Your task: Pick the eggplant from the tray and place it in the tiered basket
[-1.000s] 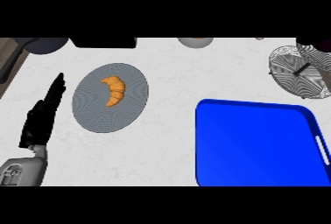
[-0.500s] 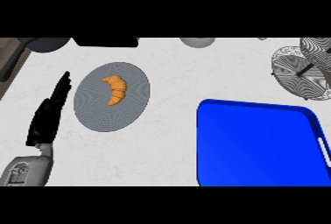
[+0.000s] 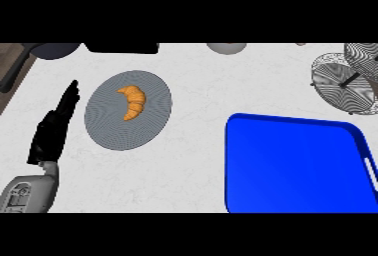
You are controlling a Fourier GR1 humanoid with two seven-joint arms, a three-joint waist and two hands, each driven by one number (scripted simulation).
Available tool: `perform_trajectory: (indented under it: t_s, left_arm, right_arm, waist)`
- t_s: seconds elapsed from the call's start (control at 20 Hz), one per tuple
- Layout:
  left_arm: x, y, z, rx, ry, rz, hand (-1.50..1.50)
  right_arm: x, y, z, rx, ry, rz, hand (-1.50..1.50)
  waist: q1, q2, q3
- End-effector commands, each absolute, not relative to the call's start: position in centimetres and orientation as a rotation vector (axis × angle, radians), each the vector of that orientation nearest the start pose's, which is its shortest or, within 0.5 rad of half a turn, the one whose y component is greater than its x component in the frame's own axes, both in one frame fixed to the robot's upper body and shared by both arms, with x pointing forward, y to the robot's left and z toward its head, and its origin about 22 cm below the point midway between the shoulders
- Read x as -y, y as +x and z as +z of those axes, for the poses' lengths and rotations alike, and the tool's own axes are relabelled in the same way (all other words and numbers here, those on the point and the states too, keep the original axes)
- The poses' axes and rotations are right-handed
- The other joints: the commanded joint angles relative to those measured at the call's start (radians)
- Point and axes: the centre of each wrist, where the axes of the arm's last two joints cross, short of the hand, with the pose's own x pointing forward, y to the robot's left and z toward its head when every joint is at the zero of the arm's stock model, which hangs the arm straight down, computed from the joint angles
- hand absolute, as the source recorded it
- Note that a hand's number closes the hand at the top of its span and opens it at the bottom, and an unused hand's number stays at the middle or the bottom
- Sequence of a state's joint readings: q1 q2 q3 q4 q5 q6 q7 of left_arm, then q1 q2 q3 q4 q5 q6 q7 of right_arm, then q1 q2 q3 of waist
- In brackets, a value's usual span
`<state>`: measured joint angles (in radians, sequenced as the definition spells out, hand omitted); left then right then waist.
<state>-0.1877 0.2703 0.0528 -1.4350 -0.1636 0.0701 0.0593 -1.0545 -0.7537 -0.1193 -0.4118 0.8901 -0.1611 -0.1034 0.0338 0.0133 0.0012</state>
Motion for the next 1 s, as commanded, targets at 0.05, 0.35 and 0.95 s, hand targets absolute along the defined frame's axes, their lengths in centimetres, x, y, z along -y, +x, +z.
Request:
perform_trajectory:
  t_s: [0.05,0.35,0.95]
  left_arm:
    - [-28.3,28.3,3.4,1.555,0.393,-0.252,0.00]
    - [-28.9,27.8,3.1,1.565,0.391,-0.255,0.00]
    - [-28.7,28.8,3.9,1.567,0.408,-0.272,0.00]
  right_arm:
    - [43.8,41.3,19.5,1.273,-1.291,0.750,1.50]
    - [45.8,39.9,16.7,1.161,-1.107,0.610,-1.50]
    - [46.3,40.0,19.8,1.479,-1.089,0.261,-1.50]
  waist:
    - [0.014,0.004,0.001]
    - [0.012,0.004,0.001]
    - [0.009,0.002,0.002]
